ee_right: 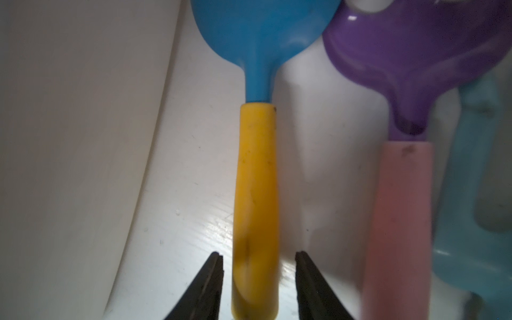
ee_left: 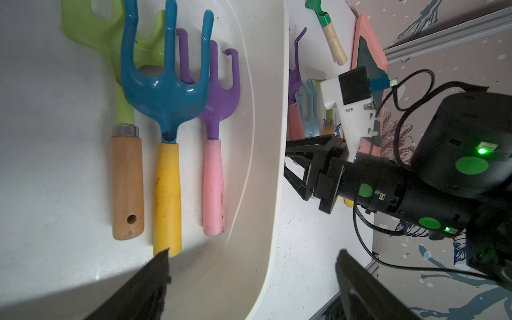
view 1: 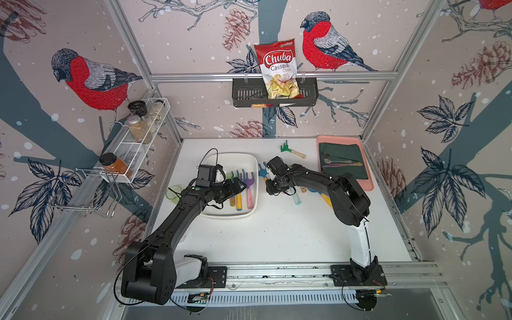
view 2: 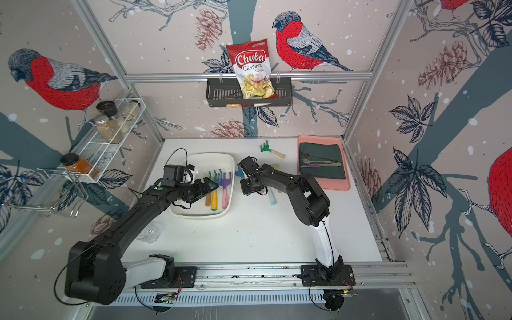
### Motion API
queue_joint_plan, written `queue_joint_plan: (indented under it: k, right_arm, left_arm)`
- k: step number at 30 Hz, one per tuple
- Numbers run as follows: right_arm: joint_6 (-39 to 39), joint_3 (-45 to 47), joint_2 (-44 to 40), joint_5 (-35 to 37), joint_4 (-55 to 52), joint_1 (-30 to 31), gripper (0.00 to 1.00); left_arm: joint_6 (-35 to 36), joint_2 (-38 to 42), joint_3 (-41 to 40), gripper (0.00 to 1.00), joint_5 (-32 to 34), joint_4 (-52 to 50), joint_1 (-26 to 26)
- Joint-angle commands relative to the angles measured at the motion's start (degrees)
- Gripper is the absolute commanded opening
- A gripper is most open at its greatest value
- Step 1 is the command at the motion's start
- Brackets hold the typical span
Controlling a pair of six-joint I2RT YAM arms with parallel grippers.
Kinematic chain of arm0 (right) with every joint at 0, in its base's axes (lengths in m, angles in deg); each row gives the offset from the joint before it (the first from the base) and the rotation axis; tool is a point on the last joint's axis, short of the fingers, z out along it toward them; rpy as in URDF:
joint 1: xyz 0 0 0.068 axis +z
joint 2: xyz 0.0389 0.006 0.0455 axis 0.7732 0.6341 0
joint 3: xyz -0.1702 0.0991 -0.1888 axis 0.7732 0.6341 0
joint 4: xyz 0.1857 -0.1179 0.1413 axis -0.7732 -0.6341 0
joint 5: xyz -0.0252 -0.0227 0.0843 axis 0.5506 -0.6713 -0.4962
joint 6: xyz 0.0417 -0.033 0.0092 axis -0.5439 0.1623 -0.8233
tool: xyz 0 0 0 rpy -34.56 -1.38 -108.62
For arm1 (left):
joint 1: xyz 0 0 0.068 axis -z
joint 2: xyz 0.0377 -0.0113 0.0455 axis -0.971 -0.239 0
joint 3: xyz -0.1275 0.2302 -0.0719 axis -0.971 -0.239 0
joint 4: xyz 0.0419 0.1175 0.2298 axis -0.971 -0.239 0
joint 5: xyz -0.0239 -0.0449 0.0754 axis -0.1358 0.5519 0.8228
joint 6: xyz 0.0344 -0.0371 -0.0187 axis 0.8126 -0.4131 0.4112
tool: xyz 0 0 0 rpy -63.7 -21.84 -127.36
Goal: Put the rake into the storage box
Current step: Pick up the rake at the center of the board.
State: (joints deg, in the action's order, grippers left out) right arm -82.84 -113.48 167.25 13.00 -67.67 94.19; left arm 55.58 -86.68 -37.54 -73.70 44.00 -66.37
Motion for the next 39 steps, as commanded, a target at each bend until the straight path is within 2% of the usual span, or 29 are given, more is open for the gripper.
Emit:
queue_joint_plan:
  k: [1,9,12,27,39]
  right_arm:
    - [0.5,0.4,0.1,-0.7,0.1,0.1,0.42]
    - [0.9,0.7,0.2,-0.8,0.2,0.0,0.26]
    - [0.5,0.9,-0.4,-0.5,-0.1,0.0,0.24]
    - [-3.4,10.8,-12.9,-1.4,3.5,0.2,0.21]
    - [-9.1,15.8,-28.2,1.5,0.6,3.1,0.21]
  left_arm:
    - [1.2,0.4,0.0,0.90,-0.9,-0.6,-0.3]
    - [1.6,1.0,0.0,0.88,-1.1,-1.1,-0.8]
    - [1.3,1.1,0.0,0.87,-1.2,-1.1,-0.9]
    - [-0.6,1.0,1.1,0.87,-2.8,1.5,-1.0]
    - [-9.9,-1.1,1.3,0.83,-7.3,16.6,0.4]
